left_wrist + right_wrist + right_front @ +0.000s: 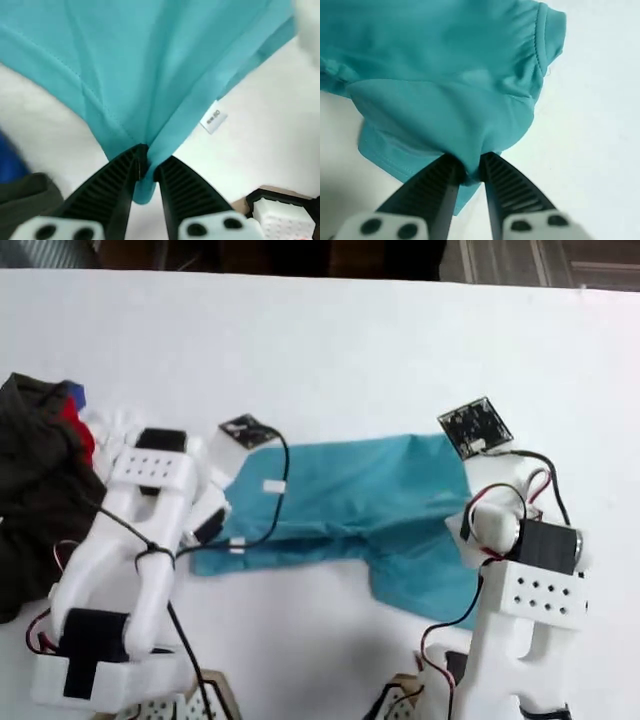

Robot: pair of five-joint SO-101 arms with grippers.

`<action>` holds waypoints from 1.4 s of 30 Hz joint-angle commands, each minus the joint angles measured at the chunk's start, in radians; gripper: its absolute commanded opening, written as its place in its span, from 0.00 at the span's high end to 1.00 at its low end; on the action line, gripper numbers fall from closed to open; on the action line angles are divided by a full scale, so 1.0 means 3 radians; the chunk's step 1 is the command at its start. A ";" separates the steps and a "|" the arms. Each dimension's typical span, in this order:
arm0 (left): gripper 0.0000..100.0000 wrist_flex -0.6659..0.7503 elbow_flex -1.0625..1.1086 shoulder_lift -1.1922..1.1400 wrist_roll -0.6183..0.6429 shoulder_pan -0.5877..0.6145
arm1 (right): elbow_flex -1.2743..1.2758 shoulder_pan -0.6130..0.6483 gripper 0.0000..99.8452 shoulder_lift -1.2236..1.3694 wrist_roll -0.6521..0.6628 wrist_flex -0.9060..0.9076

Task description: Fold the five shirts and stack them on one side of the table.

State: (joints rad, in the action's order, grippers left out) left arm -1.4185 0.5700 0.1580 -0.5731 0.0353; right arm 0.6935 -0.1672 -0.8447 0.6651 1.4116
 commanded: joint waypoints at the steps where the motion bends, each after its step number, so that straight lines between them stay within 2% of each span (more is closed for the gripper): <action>1: 0.97 0.0235 0.0197 0.0133 -0.0031 -0.0041 | 0.0036 -0.0125 0.98 -0.0095 0.0123 -0.0054; 6: 0.97 0.0665 0.0565 0.0128 -0.0031 -0.0041 | 0.0476 -0.0136 0.98 -0.0095 0.0123 -0.0304; 10: 0.97 0.0813 0.0754 0.0128 -0.0031 -0.0041 | 0.0752 -0.0136 0.98 -0.0095 0.0123 -0.0545; 19: 0.97 0.0834 0.0795 0.0128 -0.0015 -0.0041 | 0.0818 -0.0151 0.98 -0.0105 0.0143 -0.0616; 25: 0.97 0.0834 0.0790 0.0128 -0.0010 -0.0041 | 0.0823 -0.0458 0.98 -0.0120 0.0312 -0.0545; 31: 0.97 0.0834 0.0770 0.0128 -0.0005 -0.0041 | 0.0941 -0.0494 0.98 -0.0120 0.0425 -0.0381; 33: 0.95 0.0834 0.0770 0.0128 -0.0005 -0.0041 | 0.1023 -0.0488 0.98 -0.0120 0.0425 -0.0381; 35: 0.88 0.0823 0.0770 0.0128 -0.0015 -0.0041 | 0.1084 -0.0488 0.98 -0.0120 0.0425 -0.0366; 37: 0.79 0.0808 0.0770 0.0138 -0.0026 -0.0036 | 0.1110 -0.0488 0.95 -0.0120 0.0425 -0.0355; 39: 0.74 0.0803 0.0770 0.0153 -0.0026 -0.0015 | 0.1089 -0.0488 0.87 -0.0120 0.0430 -0.0304; 42: 0.73 0.0803 0.0765 0.0159 -0.0026 -0.0015 | 0.0962 -0.0386 0.74 -0.0125 0.0430 -0.0182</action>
State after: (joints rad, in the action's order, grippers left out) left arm -1.1761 0.8063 0.1672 -0.5792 0.0353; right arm 1.0311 -0.3053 -0.8462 0.7864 1.3241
